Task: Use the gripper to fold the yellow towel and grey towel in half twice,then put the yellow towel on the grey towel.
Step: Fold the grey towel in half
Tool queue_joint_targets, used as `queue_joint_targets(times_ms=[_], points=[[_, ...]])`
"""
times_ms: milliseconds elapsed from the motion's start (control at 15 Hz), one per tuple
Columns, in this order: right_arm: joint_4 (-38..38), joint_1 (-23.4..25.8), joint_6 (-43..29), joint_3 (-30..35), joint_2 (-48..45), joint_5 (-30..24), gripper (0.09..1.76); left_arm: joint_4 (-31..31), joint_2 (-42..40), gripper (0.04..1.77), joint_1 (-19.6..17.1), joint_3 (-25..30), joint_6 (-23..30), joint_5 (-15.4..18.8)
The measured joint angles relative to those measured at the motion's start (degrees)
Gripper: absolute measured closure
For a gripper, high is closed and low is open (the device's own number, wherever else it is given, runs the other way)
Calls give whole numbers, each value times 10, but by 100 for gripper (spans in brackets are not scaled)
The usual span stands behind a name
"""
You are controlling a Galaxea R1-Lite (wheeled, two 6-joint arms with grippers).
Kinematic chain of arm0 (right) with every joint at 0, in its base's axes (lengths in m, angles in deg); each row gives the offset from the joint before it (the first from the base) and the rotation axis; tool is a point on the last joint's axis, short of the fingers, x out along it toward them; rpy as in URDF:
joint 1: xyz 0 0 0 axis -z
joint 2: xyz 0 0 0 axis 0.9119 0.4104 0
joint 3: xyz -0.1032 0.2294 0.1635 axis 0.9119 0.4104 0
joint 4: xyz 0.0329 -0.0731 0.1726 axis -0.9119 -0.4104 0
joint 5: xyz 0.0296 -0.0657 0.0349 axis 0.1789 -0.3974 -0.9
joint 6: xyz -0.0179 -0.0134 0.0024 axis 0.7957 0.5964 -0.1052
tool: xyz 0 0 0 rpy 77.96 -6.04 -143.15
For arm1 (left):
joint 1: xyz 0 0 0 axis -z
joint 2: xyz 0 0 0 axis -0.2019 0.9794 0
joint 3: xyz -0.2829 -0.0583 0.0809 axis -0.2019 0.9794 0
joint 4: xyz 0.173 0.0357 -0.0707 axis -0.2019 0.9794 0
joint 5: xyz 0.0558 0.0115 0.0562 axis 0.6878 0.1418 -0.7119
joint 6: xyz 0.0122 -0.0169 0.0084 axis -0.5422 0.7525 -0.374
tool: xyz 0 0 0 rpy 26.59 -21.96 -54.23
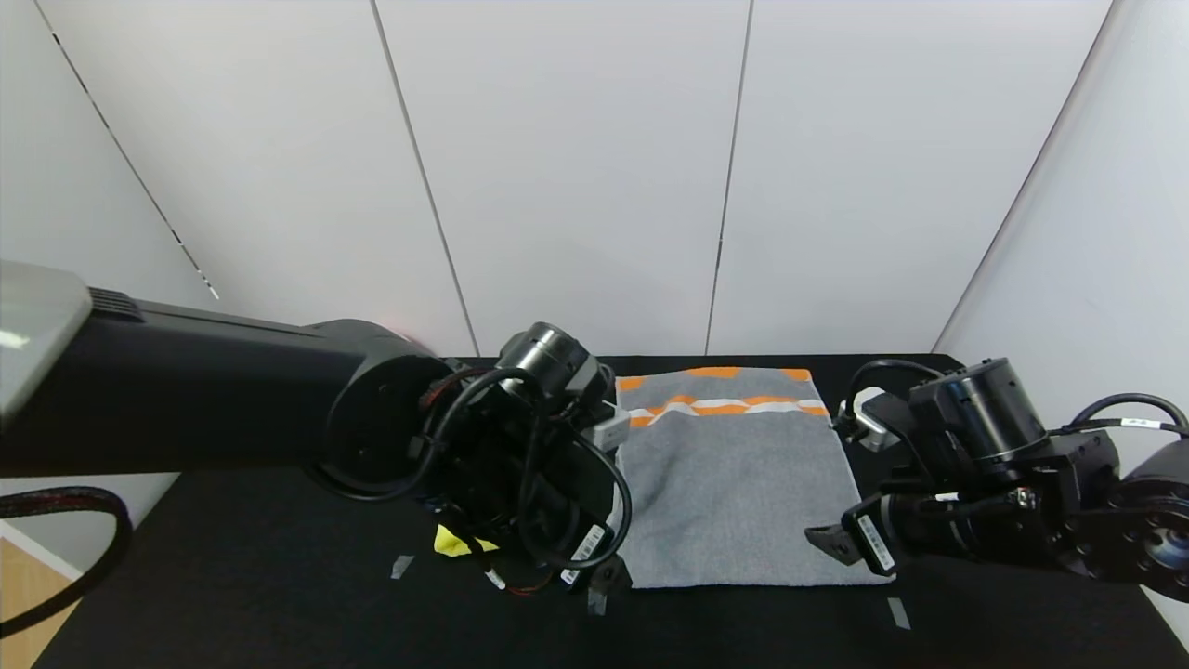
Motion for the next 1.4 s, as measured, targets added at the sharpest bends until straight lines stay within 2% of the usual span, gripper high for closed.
queue_joint_targets(times_ms=[267, 533, 867, 1400], points=[[-1, 63, 52, 29, -7, -21, 14, -3, 40, 12, 26, -10, -3, -43], [-2, 109, 79, 33, 17, -28, 14, -3, 78, 11, 34, -15, -5, -50], [-2, 120, 79, 40, 56, -28, 14, -9, 116, 11, 41, -31, -5, -65], [1, 121, 84, 31, 100, -27, 14, -60, 172, 10, 39, -62, -15, -67]])
